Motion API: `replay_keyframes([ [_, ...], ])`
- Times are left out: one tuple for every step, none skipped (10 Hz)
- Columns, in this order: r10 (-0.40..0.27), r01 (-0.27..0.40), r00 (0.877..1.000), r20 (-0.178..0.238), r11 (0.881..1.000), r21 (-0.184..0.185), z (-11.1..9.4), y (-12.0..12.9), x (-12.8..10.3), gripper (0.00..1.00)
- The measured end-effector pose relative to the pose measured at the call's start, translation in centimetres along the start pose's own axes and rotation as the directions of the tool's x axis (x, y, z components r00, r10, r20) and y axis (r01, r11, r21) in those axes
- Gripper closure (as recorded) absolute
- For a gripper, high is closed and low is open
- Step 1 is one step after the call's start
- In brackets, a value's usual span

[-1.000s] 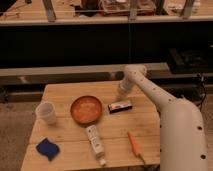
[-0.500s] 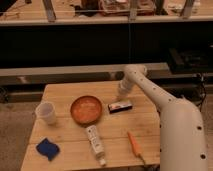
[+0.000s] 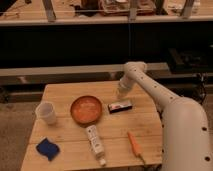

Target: Push the eraser across the table

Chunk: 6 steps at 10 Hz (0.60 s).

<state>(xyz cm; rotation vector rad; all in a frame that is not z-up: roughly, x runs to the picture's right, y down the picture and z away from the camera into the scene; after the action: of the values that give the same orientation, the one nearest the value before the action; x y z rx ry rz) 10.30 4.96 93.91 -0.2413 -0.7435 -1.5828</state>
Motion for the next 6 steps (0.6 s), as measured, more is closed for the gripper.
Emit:
replay_keyframes([
  [-0.008, 0.008, 1.000, 0.009, 1.000, -0.007, 0.4, 0.0, -0.4, 0.99],
  [-0.016, 0.016, 1.000, 0.015, 1.000, -0.013, 0.8, 0.0, -0.8, 0.99],
  [-0.020, 0.020, 1.000, 0.018, 1.000, -0.017, 1.1, -0.1, -1.1, 0.99],
  [-0.024, 0.024, 1.000, 0.015, 1.000, -0.020, 1.4, -0.1, -1.3, 0.99],
  [-0.027, 0.028, 0.999, 0.017, 0.999, -0.022, 1.6, -0.2, -1.5, 0.99],
  [-0.032, 0.033, 0.999, 0.017, 0.999, -0.025, 1.6, -0.2, -1.7, 0.99],
])
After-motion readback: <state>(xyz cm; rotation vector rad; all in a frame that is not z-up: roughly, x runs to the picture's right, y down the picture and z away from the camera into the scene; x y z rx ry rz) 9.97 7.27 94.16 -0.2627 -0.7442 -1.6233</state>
